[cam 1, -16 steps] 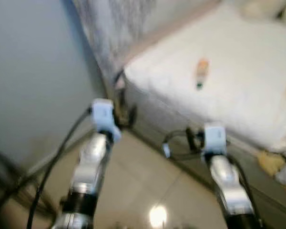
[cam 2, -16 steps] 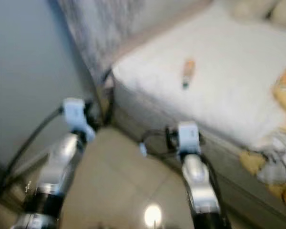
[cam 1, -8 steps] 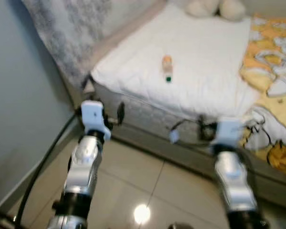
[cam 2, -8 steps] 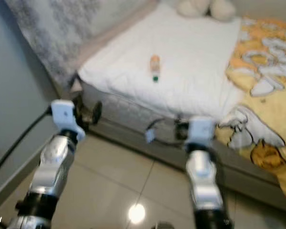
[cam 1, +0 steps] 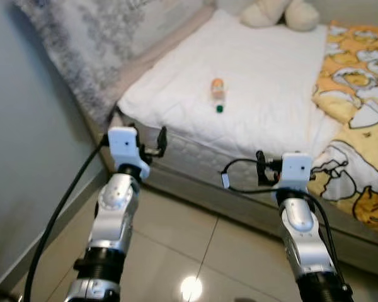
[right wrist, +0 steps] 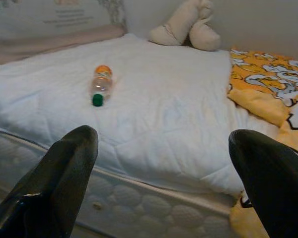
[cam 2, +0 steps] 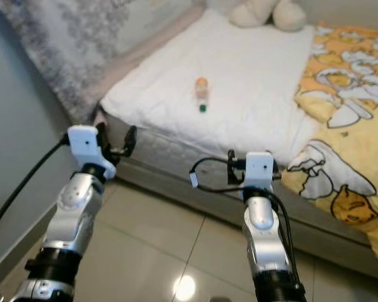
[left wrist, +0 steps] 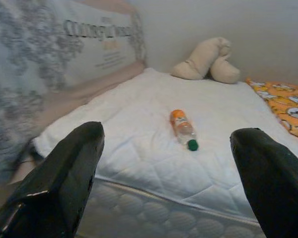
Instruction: Clean up the room
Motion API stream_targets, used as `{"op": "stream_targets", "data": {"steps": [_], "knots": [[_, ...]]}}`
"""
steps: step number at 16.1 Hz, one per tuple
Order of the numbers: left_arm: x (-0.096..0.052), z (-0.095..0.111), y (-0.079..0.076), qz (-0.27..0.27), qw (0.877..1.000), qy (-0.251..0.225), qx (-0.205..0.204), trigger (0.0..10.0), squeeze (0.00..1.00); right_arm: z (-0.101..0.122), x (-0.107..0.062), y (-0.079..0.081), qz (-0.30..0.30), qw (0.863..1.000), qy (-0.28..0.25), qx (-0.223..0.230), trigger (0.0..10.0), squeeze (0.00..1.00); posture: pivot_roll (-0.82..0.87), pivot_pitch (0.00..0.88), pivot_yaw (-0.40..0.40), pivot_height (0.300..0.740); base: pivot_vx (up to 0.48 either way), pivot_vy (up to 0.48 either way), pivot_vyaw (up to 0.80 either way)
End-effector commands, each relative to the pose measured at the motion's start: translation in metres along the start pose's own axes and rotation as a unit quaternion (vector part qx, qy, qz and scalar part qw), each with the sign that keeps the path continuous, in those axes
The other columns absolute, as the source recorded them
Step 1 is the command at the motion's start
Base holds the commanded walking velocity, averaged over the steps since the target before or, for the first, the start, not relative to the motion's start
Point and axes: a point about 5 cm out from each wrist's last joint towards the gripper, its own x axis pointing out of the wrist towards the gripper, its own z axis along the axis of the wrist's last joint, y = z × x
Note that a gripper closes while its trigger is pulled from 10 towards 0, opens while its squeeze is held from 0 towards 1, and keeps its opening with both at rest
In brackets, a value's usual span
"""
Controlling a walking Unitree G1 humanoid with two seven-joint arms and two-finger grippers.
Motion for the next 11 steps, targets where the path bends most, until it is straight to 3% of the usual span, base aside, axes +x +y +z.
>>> {"op": "stream_targets", "data": {"steps": [1,11], "knots": [[0.0038,0.001,-0.0022,-0.003,1.0,-0.001,0.005,10.0,0.0,0.0011,0.0027,0.0036,0.01,1.0,-0.001,-0.004,10.0,0.0,-0.12,0.0,0.051,0.732,0.442,0.0,0.0],[0.0052,-0.0021,-0.003,-0.003,1.0,0.0,0.012,10.0,0.0,-0.0009,0.0064,0.0034,0.022,1.0,0.002,-0.018,10.0,0.0,-0.12,0.0,0.04,0.732,0.451,0.0,0.0]]}}
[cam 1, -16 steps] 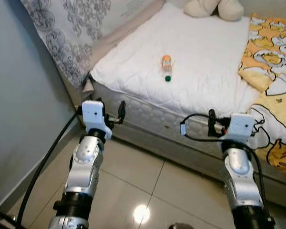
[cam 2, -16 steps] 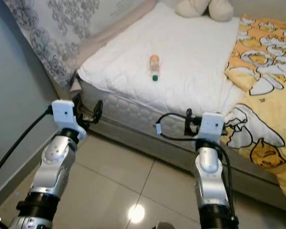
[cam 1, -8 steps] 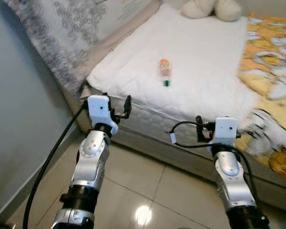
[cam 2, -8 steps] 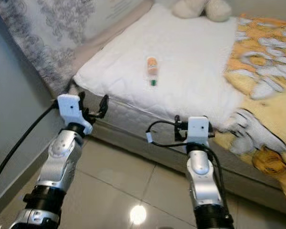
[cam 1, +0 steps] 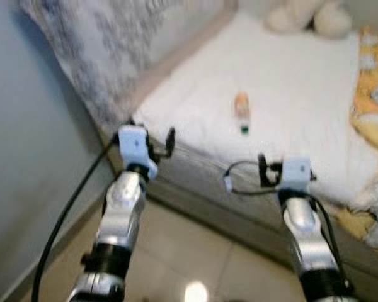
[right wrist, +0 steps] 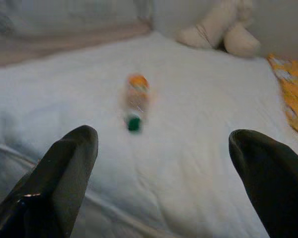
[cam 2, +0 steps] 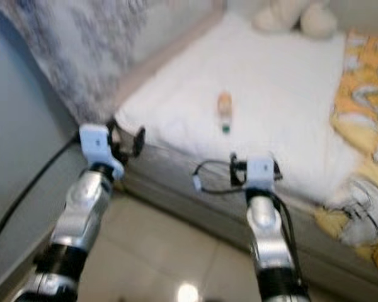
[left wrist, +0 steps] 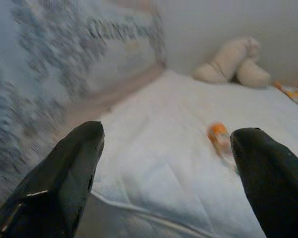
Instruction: Clean up the room
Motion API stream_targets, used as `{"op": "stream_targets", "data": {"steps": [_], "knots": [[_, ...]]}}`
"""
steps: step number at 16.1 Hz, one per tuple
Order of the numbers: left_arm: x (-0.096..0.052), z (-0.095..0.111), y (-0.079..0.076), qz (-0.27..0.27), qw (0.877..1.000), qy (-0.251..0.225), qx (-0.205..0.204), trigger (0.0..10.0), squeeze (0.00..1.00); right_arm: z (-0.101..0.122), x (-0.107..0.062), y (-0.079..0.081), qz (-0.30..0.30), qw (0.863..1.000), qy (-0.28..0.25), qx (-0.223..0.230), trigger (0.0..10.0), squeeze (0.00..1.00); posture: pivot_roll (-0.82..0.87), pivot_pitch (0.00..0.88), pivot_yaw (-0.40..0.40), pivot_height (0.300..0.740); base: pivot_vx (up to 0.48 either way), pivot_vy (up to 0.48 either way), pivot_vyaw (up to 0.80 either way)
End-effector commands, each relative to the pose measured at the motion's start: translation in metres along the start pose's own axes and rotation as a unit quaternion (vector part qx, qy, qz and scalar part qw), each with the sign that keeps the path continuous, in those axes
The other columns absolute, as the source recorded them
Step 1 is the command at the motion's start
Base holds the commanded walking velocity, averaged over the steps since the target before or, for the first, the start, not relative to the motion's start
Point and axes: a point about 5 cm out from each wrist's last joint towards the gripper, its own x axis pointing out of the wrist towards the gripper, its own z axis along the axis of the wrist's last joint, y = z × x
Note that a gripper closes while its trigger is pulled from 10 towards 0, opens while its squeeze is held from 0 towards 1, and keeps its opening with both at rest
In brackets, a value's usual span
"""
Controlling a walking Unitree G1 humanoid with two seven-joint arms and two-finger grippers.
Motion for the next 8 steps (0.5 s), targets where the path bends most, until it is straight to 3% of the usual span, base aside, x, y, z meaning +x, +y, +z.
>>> {"op": "stream_targets", "data": {"steps": [1,3,8], "knots": [[-0.0006,0.001,0.0057,0.007,1.0,-0.002,0.014,10.0,0.0,0.0027,0.0006,0.0053,0.009,1.0,-0.006,0.0,10.0,0.0,-0.12,0.0,0.037,0.732,0.454,0.0,0.0],[0.0002,0.0021,0.0021,-0.003,1.0,-0.005,0.019,10.0,0.0,-0.0008,0.0014,0.0022,-0.001,1.0,0.01,-0.005,10.0,0.0,-0.12,0.0,0.038,0.732,0.454,0.0,0.0],[-0.0008,-0.001,0.0006,-0.006,1.0,0.002,0.025,10.0,0.0,-0.001,0.0003,-0.0017,-0.016,1.0,0.005,-0.006,10.0,0.0,-0.12,0.0,0.042,0.732,0.455,0.0,-0.8]]}}
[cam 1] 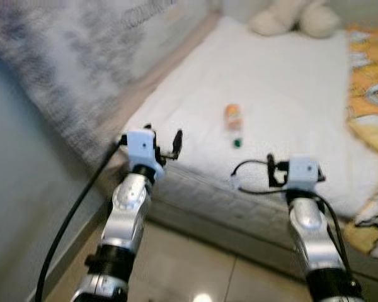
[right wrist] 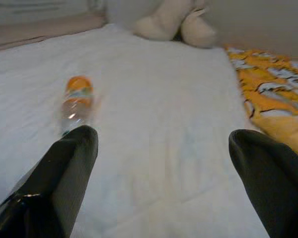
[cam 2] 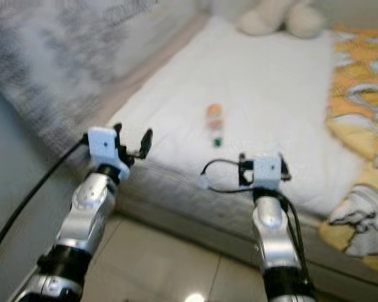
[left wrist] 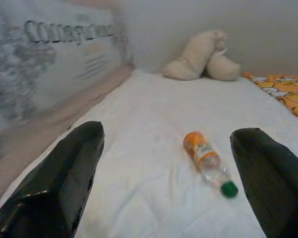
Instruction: Clean up the room
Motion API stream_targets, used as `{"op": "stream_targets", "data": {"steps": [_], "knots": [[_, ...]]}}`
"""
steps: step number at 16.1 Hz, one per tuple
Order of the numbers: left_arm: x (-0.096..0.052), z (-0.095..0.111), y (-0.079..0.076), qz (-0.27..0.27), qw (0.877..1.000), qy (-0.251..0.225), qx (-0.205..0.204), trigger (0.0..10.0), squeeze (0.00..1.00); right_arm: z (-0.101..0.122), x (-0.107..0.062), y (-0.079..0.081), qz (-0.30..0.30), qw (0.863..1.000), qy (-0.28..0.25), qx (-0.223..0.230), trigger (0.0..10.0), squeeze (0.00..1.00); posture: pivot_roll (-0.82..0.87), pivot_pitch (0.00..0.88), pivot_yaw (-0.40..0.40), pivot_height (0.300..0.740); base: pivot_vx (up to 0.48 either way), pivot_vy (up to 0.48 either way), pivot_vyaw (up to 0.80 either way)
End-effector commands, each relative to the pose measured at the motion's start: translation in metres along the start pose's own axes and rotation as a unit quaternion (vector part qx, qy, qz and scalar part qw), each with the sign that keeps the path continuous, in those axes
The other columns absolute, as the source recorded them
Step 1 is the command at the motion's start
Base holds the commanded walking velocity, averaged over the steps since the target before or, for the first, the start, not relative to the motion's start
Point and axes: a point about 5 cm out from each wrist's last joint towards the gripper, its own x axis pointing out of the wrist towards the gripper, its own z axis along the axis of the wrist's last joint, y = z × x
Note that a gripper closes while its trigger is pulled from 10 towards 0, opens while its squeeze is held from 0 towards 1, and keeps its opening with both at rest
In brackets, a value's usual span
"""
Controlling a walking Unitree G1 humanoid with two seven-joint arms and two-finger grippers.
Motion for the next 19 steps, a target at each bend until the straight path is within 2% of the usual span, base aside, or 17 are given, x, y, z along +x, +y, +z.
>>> {"op": "stream_targets", "data": {"steps": [1,3,5,8,11,14,17,19], "knots": [[0.0,0.002,0.01,0.021,1.0,-0.005,0.013,10.0,0.0,0.005,0.0,0.011,0.016,1.0,-0.01,0.008,10.0,0.0,-0.12,0.0,0.04,0.732,0.0,0.0,0.0],[0.0,0.005,0.007,0.014,1.0,-0.012,-0.001,10.0,0.0,0.006,0.001,0.012,0.019,1.0,-0.013,0.007,10.0,0.0,-0.12,0.0,0.037,0.732,0.0,0.0,0.0],[0.0,0.006,0.01,0.024,1.0,-0.016,0.002,10.0,0.0,0.011,0.004,0.012,0.022,0.999,-0.024,0.002,10.0,0.0,-0.12,0.0,0.033,0.732,0.48,0.0,0.0],[0.0,0.007,0.011,0.03,0.999,-0.018,0.002,10.0,0.0,0.019,0.009,0.013,0.026,0.999,-0.035,0.031,10.0,0.0,-0.11,0.0,0.032,0.732,0.48,0.0,0.0],[0.0,0.007,0.012,0.038,0.999,-0.018,0.004,10.0,0.0,0.023,0.013,0.014,0.028,0.998,-0.039,0.031,10.0,0.0,-0.1,0.0,0.03,0.732,0.48,0.0,0.0],[0.001,0.008,0.009,0.025,0.999,-0.021,0.008,10.0,0.0,0.024,0.015,0.012,0.026,0.998,-0.039,0.032,10.0,0.0,-0.1,0.0,0.029,0.732,0.48,0.0,0.0],[0.0,0.009,0.005,0.016,0.999,-0.022,0.021,10.0,0.0,0.032,0.029,-0.003,0.002,0.999,-0.041,0.031,10.0,0.0,-0.1,0.0,0.03,0.732,0.476,0.0,0.0],[0.0,0.009,0.004,0.012,1.0,-0.021,0.016,10.0,0.0,0.034,0.038,-0.006,-0.003,0.999,-0.029,0.034,10.0,0.0,-0.1,0.0,0.03,0.732,0.469,0.0,0.0]]}}
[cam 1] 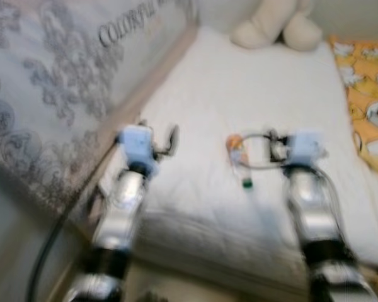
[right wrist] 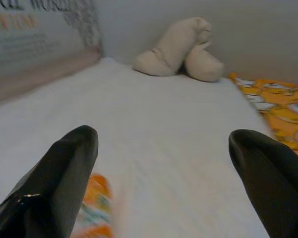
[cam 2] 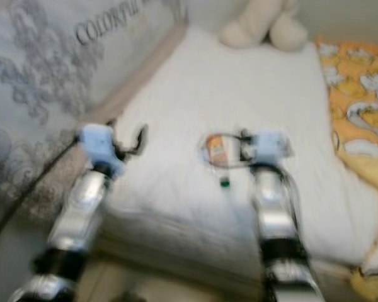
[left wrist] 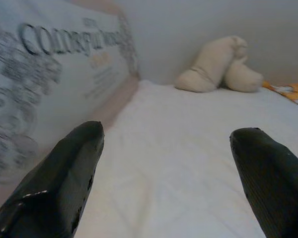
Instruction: Clean up the room
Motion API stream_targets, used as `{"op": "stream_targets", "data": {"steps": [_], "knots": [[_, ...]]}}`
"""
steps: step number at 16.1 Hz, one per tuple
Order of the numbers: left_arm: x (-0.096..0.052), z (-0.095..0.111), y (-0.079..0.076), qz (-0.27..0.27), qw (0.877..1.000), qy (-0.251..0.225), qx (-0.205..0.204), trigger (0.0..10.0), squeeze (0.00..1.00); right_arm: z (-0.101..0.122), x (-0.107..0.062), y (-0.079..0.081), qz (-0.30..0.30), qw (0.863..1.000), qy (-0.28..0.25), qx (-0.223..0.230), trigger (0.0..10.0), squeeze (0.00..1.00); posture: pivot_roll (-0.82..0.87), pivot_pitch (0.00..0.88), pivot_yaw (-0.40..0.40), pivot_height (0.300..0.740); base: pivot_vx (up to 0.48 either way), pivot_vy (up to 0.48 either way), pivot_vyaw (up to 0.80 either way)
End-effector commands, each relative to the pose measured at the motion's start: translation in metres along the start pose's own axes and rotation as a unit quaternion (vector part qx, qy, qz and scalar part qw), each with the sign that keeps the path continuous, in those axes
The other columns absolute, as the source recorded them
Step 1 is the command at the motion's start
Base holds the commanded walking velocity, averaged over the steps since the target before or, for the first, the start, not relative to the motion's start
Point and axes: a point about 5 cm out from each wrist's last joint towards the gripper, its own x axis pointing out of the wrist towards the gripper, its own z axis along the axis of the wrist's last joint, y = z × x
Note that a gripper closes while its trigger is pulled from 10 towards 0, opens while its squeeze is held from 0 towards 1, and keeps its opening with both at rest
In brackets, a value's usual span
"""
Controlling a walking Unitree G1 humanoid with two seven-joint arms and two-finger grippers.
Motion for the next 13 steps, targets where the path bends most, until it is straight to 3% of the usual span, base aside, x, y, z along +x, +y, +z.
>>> {"op": "stream_targets", "data": {"steps": [1,2,3,4,5,8,10,13], "knots": [[0.004,0.005,-0.01,-0.017,1.0,-0.005,-0.006,10.0,0.0,-0.007,0.007,-0.016,-0.028,0.999,0.034,0.005,10.0,0.0,-0.09,0.0,0.034,0.732,0.465,0.0,0.0],[0.004,0.006,-0.008,-0.018,1.0,0.001,-0.003,10.0,0.0,-0.01,0.018,-0.024,-0.047,0.996,0.076,0.028,10.0,0.0,-0.06,0.0,0.042,0.732,0.0,0.0,0.0],[0.004,0.007,-0.006,-0.018,1.0,0.003,-0.004,10.0,0.0,-0.011,0.021,-0.026,-0.051,0.994,0.089,0.034,10.0,0.0,-0.06,0.0,0.042,0.732,0.0,0.0,0.0],[0.002,0.009,-0.001,-0.031,0.999,0.02,0.001,10.0,0.0,-0.019,0.025,-0.029,-0.054,0.988,0.138,0.043,10.0,0.0,-0.03,0.0,0.059,0.732,0.0,0.0,0.0],[-0.001,0.008,-0.001,-0.067,0.997,0.043,0.008,10.0,0.0,-0.027,0.025,-0.031,-0.058,0.982,0.171,0.048,10.0,0.0,-0.01,0.0,0.065,0.732,0.0,0.0,0.0],[-0.021,0.008,-0.006,-0.205,0.972,0.11,0.037,10.0,0.0,-0.046,0.017,-0.023,-0.035,0.969,0.236,0.058,10.0,0.0,0.04,0.001,0.083,0.732,0.0,0.0,0.0],[-0.043,0.019,-0.003,-0.29,0.944,0.158,0.025,10.0,0.0,-0.056,0.012,-0.021,-0.035,0.964,0.258,0.05,10.0,0.0,0.09,0.058,0.109,0.732,0.0,0.0,0.0],[-0.062,0.027,0.002,-0.294,0.939,0.178,0.024,10.0,0.0,-0.052,0.016,-0.025,-0.055,0.966,0.251,0.026,10.0,0.0,0.12,0.123,0.128,0.732,0.0,0.0,0.0]]}}
